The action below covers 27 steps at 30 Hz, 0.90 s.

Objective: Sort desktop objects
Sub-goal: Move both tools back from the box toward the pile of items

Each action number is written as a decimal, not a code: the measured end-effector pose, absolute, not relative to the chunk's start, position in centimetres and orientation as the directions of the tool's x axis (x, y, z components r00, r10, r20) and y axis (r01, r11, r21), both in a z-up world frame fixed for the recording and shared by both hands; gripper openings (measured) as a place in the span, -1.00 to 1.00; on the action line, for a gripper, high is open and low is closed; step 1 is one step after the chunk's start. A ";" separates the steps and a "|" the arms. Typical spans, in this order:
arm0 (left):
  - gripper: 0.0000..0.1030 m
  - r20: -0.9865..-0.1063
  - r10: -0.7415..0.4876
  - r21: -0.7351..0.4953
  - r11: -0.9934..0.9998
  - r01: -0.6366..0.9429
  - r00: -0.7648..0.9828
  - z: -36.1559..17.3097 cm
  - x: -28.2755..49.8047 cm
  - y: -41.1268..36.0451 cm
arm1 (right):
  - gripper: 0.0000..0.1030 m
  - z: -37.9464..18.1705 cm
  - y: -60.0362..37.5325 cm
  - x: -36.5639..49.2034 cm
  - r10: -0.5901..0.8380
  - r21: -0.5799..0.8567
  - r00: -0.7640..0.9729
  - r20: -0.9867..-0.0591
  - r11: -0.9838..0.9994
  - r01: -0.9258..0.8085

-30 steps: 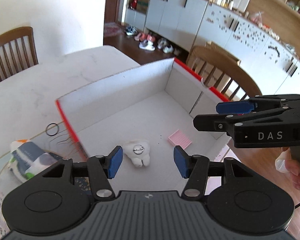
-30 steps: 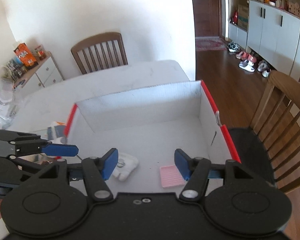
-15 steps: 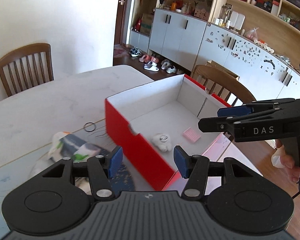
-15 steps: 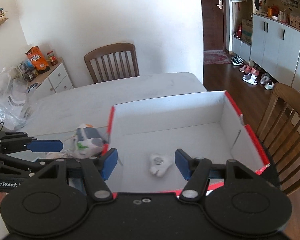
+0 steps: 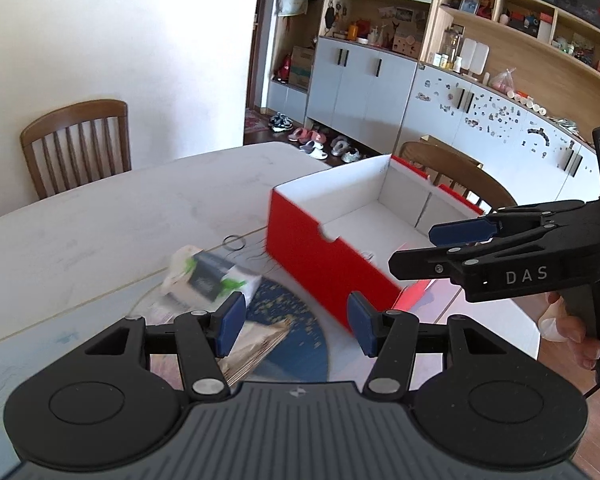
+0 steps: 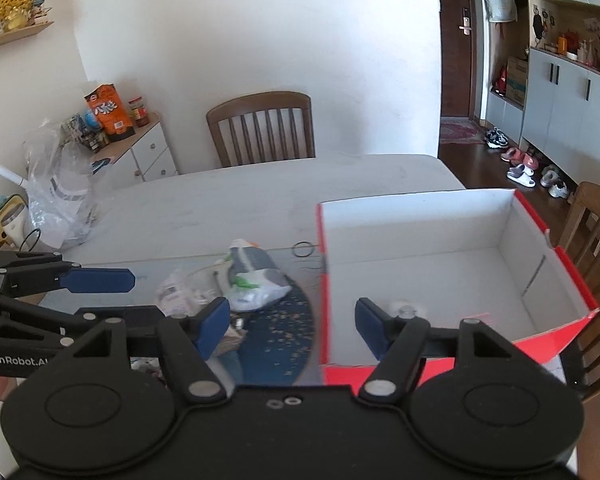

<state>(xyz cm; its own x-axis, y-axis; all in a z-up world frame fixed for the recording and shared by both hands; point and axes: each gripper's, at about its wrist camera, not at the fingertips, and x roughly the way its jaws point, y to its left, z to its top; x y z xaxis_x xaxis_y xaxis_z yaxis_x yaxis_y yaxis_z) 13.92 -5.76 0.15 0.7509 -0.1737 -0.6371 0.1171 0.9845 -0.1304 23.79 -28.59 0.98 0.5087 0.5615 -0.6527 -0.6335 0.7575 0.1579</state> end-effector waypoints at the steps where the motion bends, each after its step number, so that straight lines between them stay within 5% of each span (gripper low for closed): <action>1: 0.07 -0.639 -0.175 -0.135 0.984 0.115 0.749 -0.1 13.6 -5.3 | 0.37 0.9 -28.2 23.4 0.563 0.156 0.507 -0.653 0.754 -0.638; 22: 0.69 -0.643 -0.110 -0.180 0.984 -0.010 0.758 -4.4 7.1 3.2 | 0.67 -1.8 -20.8 17.9 0.564 0.132 0.469 -0.679 0.723 -0.678; 27: 1.00 -0.640 -0.088 -0.182 0.983 -0.039 0.763 -5.7 6.3 4.5 | 0.83 -2.5 -19.8 17.3 0.569 0.132 0.457 -0.683 0.712 -0.689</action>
